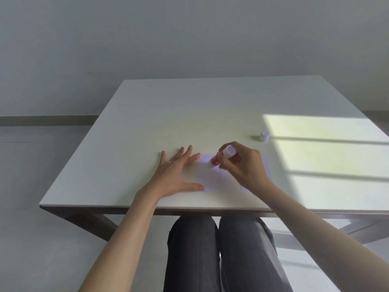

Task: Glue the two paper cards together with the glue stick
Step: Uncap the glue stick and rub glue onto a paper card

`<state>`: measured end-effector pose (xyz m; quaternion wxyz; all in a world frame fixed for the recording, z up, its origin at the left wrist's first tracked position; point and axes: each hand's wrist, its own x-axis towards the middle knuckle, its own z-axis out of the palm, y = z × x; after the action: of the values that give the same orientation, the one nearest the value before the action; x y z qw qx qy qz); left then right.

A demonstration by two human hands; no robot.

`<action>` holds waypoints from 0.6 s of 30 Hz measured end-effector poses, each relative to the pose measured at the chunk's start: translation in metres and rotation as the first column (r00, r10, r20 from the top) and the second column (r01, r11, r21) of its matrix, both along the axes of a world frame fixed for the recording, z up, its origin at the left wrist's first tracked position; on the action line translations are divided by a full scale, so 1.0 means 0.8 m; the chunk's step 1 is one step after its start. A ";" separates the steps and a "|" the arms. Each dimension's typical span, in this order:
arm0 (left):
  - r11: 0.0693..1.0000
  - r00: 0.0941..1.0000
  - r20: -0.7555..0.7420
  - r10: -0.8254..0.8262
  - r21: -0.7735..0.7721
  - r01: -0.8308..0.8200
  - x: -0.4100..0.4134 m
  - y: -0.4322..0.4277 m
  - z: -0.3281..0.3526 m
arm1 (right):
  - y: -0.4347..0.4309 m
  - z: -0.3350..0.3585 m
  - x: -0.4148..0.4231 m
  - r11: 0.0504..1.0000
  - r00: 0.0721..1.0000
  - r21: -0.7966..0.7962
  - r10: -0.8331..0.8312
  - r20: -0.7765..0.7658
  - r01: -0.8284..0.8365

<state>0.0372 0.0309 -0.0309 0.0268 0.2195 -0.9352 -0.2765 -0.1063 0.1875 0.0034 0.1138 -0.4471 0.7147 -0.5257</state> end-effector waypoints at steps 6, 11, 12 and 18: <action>1.000 1.000 0.011 -0.011 -0.022 0.011 -0.002 -0.003 -0.003 | 0.020 -0.011 0.020 0.999 0.992 -0.037 0.024 -0.127 -0.029; 0.999 1.000 0.004 -0.018 -0.035 0.018 -0.003 -0.005 -0.006 | 0.038 -0.010 0.023 0.993 0.991 -0.037 0.109 -0.078 -0.113; 0.999 1.000 0.008 -0.021 -0.040 0.022 -0.002 -0.005 -0.006 | 0.035 -0.007 0.013 0.997 0.996 -0.041 0.059 -0.061 -0.061; 1.000 1.000 0.007 -0.020 -0.013 0.020 0.000 -0.002 -0.002 | 0.048 -0.007 0.011 0.999 0.994 -0.053 -0.016 -0.104 0.010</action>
<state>0.0369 0.0293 -0.0327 0.0222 0.2110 -0.9393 -0.2697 -0.0977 0.2255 -0.0025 0.0611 -0.4722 0.7085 -0.5208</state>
